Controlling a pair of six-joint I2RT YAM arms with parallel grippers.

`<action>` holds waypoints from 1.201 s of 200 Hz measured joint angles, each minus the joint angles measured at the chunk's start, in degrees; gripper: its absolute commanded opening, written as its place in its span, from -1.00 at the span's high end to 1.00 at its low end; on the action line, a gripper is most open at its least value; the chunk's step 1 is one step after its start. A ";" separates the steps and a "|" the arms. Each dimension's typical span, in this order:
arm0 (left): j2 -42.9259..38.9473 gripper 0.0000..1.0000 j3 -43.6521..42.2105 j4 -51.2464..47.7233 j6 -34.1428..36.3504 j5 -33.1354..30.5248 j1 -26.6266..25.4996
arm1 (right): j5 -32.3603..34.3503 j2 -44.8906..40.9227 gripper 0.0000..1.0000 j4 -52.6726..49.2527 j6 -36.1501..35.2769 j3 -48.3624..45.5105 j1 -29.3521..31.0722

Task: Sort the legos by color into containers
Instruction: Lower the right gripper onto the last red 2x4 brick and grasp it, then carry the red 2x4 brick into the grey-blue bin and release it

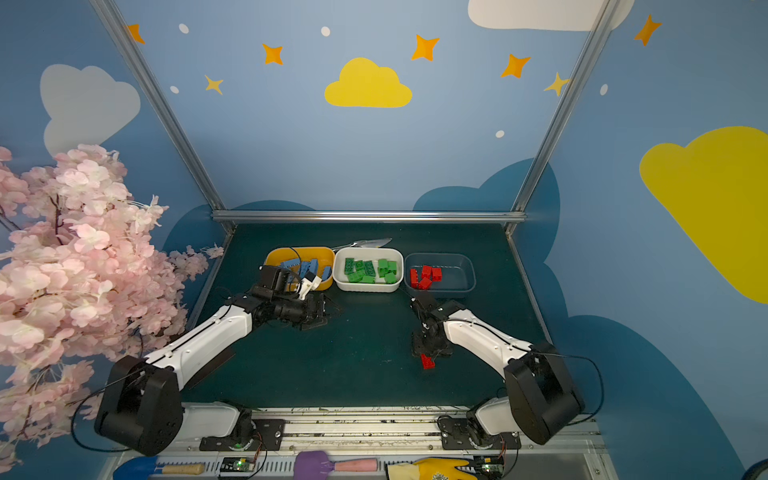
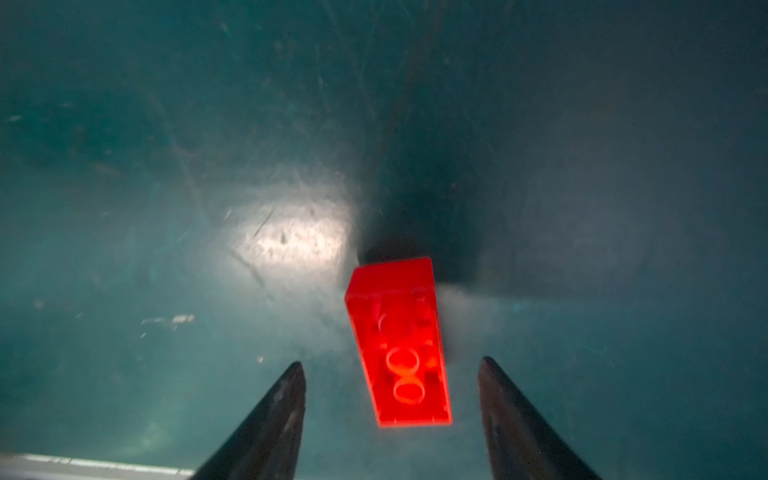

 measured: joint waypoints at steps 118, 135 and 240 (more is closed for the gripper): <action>-0.09 -0.99 0.07 0.15 0.04 0.87 0.00 | 1.42 -0.17 0.66 -3.56 -4.83 11.41 -8.61; -0.07 -0.99 0.31 0.26 0.04 1.16 0.00 | 0.94 0.76 0.65 -3.65 -7.30 16.65 -13.40; -1.09 -1.00 0.70 1.55 0.35 1.79 1.25 | -2.32 29.90 0.59 -2.82 -18.67 45.94 -28.04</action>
